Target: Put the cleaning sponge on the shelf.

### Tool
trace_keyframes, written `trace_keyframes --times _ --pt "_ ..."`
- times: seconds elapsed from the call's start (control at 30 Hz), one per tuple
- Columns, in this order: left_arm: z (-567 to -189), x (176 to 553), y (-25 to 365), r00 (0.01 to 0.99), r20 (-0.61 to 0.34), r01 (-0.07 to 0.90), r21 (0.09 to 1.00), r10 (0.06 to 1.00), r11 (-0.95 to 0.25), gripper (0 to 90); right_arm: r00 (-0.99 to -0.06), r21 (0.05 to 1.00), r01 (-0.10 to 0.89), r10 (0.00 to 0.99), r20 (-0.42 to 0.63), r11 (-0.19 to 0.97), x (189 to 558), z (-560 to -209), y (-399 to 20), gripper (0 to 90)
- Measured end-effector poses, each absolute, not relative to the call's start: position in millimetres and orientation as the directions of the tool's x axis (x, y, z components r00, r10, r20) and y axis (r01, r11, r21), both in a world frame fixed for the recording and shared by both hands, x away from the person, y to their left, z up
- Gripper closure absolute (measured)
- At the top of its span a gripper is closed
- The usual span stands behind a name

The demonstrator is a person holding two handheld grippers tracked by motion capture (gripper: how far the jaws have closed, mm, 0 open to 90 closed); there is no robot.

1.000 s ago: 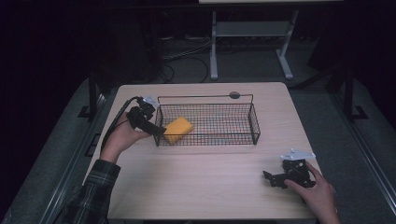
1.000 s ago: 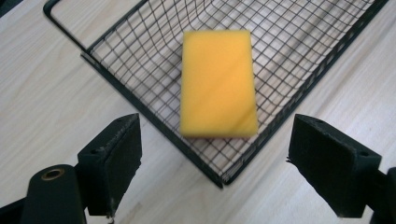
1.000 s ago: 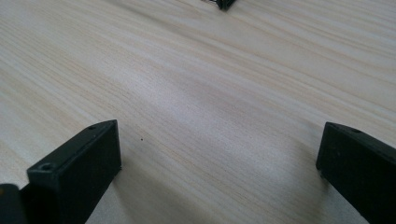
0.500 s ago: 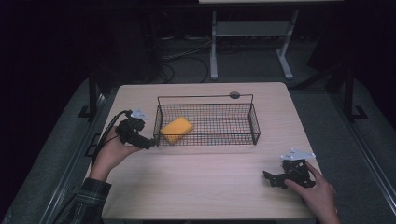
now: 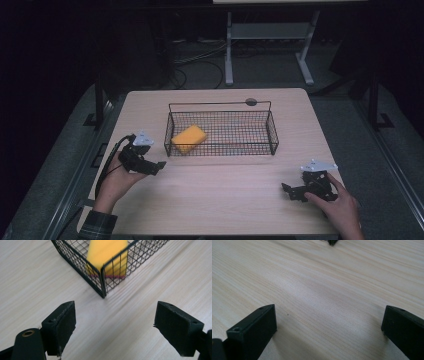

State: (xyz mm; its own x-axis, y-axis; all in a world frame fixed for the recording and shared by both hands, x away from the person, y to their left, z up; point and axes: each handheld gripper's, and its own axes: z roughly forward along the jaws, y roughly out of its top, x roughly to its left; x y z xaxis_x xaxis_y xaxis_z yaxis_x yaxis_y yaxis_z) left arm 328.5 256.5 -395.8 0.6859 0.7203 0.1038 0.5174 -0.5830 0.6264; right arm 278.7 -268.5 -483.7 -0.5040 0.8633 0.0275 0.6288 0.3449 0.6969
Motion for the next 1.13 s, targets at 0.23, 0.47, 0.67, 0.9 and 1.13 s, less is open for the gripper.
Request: trace_keyframes --times 0.23,0.47,0.67,0.9,1.13 --pt "-413.8 311.4 264.5 0.670 0.114 0.504 0.656 0.733 -0.562 16.8 -0.504 0.697 0.628 0.863 0.027 0.345 278.7 -483.7 -268.5 0.0" --pt "-432.1 294.2 271.0 0.649 0.117 0.491 0.690 0.752 -0.531 16.7 -0.504 0.697 0.628 0.863 0.027 0.345 278.7 -483.7 -268.5 0.0" --pt "-447.4 283.3 275.8 0.648 0.119 0.468 0.717 0.753 -0.516 16.7 -0.504 0.697 0.629 0.863 0.028 0.345 278.7 -483.7 -268.5 0.0" --pt "-459.0 279.6 275.3 0.653 0.115 0.468 0.715 0.748 -0.518 15.4 -0.504 0.697 0.629 0.863 0.028 0.345 278.6 -483.6 -268.5 0.0" --pt "-467.1 281.0 271.8 0.664 0.114 0.474 0.701 0.739 -0.534 14.5 -0.504 0.697 0.629 0.863 0.027 0.345 278.7 -483.7 -268.5 0.0"
